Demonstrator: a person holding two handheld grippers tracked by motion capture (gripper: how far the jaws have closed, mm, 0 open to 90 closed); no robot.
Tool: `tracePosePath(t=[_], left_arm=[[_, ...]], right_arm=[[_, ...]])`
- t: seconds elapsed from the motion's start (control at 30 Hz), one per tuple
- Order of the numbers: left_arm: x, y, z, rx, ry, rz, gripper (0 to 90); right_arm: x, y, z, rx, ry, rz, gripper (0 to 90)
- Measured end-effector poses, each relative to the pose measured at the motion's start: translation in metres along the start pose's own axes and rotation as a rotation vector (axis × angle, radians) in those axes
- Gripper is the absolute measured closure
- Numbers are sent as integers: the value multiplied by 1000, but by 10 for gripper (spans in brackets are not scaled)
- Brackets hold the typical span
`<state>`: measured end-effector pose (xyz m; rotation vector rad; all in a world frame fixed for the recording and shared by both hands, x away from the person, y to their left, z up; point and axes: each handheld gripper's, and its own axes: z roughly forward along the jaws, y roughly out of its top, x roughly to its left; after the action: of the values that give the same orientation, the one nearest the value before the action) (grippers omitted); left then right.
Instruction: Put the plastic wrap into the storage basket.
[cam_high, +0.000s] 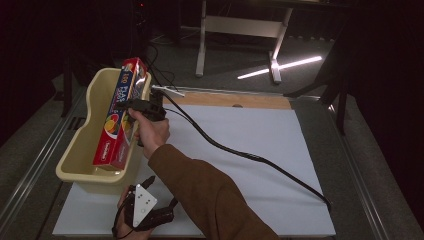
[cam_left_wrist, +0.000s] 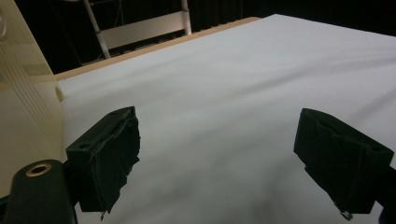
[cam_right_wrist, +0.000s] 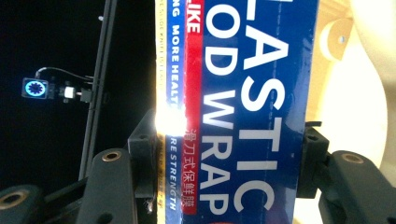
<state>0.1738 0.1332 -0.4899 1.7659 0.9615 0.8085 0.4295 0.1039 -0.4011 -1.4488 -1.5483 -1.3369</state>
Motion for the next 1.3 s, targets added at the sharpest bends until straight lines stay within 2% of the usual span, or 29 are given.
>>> tracePosePath(t=[0.23,0.27,0.47,0.83,0.97,1.3], left_arm=[[0,0,0,-2,-1,0,143],[-1,0,0,-1,-1,0,143],[-1,0,0,1,-1,0,143],[1,1,-1,-3,3,-1,143],[0,0,-1,-3,2,0,143],[1,0,-2,-3,3,-1,143]], right_arm=[[1,-5,0,-2,-12,4,414],[-1,-6,1,15,-16,26,413],[-4,-10,4,24,-28,52,410],[-4,-9,7,13,-55,44,398],[2,-7,8,30,-124,16,391],[1,-3,9,58,-138,6,370]])
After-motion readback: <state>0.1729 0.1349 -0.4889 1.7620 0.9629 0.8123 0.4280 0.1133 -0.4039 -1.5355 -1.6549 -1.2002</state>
